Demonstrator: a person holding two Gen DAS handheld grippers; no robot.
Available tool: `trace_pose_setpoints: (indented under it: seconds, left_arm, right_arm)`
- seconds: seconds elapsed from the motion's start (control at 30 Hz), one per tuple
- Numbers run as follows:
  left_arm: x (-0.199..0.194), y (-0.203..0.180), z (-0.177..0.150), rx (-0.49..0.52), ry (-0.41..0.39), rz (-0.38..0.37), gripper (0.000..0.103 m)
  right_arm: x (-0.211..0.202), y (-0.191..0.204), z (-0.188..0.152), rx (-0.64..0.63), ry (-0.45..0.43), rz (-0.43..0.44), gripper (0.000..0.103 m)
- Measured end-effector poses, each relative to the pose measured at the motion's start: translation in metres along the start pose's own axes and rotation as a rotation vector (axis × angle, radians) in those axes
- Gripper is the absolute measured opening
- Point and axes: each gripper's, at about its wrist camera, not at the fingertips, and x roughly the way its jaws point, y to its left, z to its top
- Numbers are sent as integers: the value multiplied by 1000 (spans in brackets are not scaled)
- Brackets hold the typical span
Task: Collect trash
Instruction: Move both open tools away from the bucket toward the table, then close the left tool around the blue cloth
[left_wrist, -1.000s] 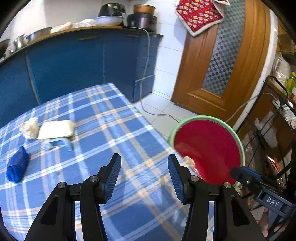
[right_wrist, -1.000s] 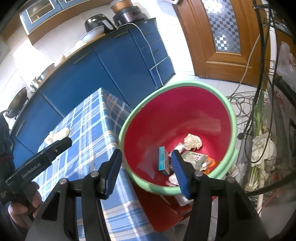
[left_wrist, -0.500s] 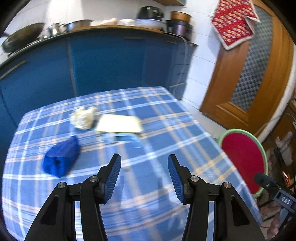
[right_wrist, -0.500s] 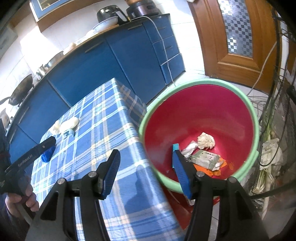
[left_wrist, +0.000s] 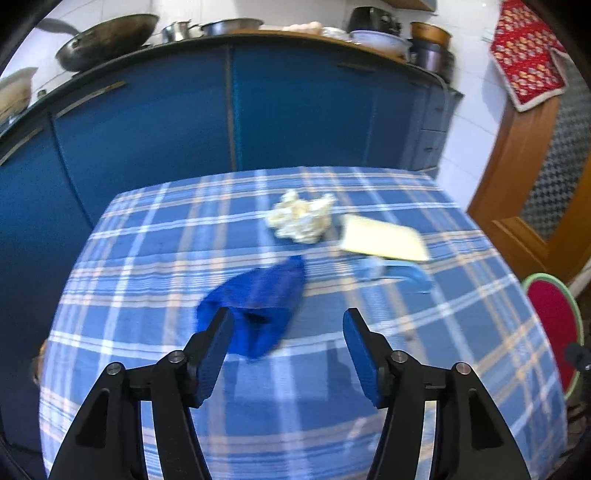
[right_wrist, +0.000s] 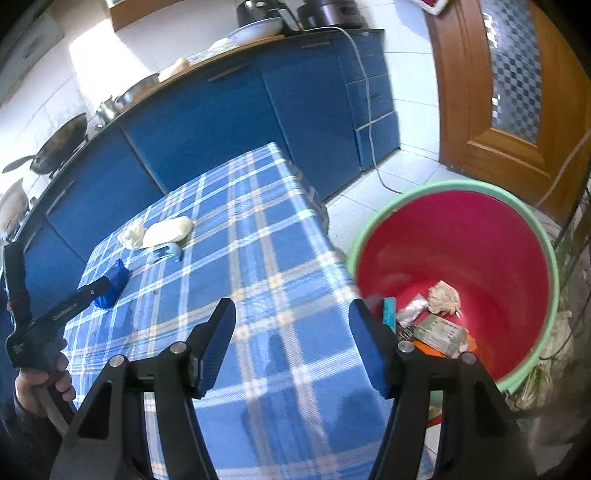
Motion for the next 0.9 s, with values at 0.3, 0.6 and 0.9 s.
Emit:
trace_pose_setpoints:
  seconds: [0.3, 0.6, 0.9]
  left_arm:
    - [25, 22, 4, -19, 22, 37, 64]
    - [39, 29, -1, -65, 30, -11, 64]
    - [43, 35, 0, -104, 44, -53, 64]
  right_arm:
    - [29, 53, 17, -113, 20, 44, 66]
    - [74, 100, 28, -216, 69, 67, 66]
    - [126, 134, 34, -297, 133, 64, 66]
